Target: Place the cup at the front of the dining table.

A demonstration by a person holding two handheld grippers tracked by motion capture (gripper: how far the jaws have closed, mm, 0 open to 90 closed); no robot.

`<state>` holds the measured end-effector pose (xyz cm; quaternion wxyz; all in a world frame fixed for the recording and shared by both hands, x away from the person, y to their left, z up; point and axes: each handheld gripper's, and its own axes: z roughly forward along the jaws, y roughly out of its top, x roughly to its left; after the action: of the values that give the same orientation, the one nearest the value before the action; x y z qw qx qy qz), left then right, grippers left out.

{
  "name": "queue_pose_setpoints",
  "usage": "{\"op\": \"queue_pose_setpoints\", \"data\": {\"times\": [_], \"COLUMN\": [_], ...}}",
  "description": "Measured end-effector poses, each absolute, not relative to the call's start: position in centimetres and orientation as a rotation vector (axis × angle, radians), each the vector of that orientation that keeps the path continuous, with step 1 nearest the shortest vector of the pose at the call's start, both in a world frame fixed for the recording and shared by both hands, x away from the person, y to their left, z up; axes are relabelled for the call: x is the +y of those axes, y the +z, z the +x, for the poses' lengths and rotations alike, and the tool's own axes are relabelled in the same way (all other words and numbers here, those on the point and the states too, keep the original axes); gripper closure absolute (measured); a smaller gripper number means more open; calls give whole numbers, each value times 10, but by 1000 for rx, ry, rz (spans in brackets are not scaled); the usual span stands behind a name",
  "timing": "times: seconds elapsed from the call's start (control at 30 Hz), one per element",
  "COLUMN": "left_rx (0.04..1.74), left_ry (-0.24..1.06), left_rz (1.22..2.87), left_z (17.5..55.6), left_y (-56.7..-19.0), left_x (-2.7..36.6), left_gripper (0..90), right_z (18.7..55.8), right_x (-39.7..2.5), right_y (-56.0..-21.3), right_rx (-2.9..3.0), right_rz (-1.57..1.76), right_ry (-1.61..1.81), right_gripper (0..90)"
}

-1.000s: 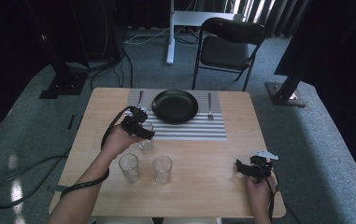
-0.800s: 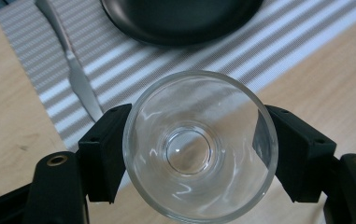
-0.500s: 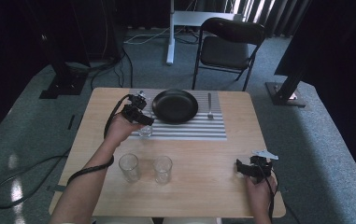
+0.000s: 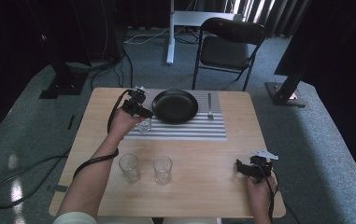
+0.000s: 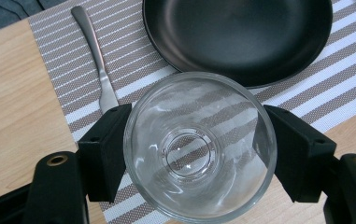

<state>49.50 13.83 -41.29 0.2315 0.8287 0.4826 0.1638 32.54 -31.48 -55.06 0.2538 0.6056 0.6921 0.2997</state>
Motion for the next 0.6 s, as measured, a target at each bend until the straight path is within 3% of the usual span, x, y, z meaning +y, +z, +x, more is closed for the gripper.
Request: {"op": "queue_pose_setpoints", "data": {"times": [0.6], "left_rx": [1336], "left_ry": [443], "left_rz": [2272], "left_z": [520], "left_y": [-427], "left_x": [137], "left_gripper": [288], "right_z": [325], "right_x": [-315], "right_y": [-551], "right_rx": [1880], "right_rz": [1646], "right_ry": [814], "right_gripper": [122]}}
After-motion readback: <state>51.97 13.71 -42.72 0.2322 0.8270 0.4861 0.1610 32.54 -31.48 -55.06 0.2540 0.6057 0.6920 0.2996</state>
